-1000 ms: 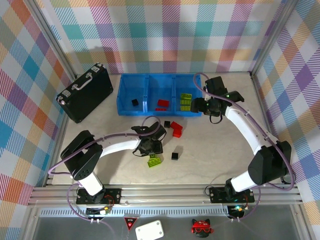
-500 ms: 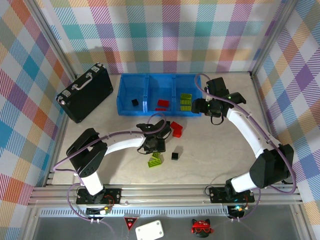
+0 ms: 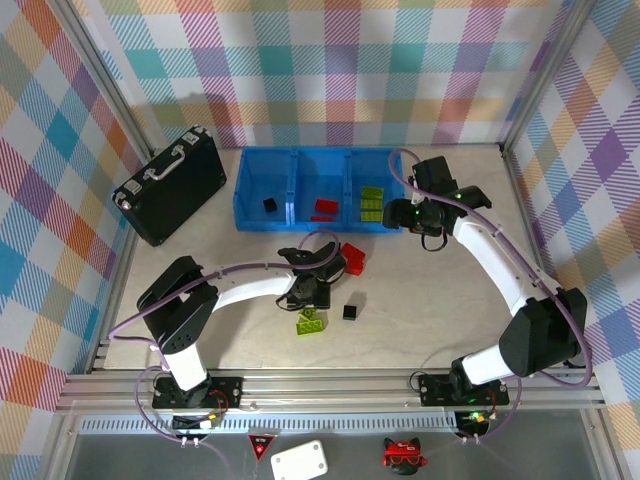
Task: Sort the legos into containers by color
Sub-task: Pick up the lego from the middle-left of the table.
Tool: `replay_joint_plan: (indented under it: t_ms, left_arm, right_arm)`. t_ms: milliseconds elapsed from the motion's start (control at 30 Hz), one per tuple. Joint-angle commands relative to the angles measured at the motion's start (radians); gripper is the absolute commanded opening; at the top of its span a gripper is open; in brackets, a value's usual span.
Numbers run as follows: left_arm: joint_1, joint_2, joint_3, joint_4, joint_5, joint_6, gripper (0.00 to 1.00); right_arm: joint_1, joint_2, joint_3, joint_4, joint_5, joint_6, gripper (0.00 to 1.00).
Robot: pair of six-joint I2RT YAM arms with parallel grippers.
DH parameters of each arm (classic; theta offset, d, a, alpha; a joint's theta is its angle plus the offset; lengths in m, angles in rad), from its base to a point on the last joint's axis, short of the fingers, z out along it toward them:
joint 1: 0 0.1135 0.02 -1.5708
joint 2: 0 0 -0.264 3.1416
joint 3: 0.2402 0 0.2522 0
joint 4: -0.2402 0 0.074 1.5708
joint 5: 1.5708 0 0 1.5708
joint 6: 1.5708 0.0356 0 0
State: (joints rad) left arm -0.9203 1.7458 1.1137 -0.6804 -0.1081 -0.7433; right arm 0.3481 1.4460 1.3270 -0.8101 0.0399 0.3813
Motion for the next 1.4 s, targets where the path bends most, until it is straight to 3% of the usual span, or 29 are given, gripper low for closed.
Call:
replay_joint_plan:
  t_ms: [0, 433, 700, 1000, 1367]
  left_arm:
    - [-0.008, -0.027, 0.032, -0.066, -0.036, 0.030, 0.57]
    - [0.005, -0.084, -0.003, -0.092, -0.022, 0.075, 0.60]
    - [0.028, -0.119, -0.084, -0.039, 0.033, 0.192, 0.61]
    - [0.034, -0.066, -0.085, -0.013, 0.106, 0.265, 0.56]
    - [0.034, -0.014, -0.061, -0.042, 0.067, 0.291, 0.48]
  right_arm:
    - [0.009, -0.033, -0.006, -0.020, -0.014, 0.008, 0.75]
    - [0.010, -0.030, 0.001, -0.025, -0.037, 0.020, 0.74]
    - [0.012, -0.027, 0.000, -0.026, -0.041, 0.026, 0.74]
    - [0.013, -0.027, -0.006, -0.030, -0.038, 0.031, 0.74]
    - [0.014, -0.045, -0.023, -0.032, -0.037, 0.037, 0.73]
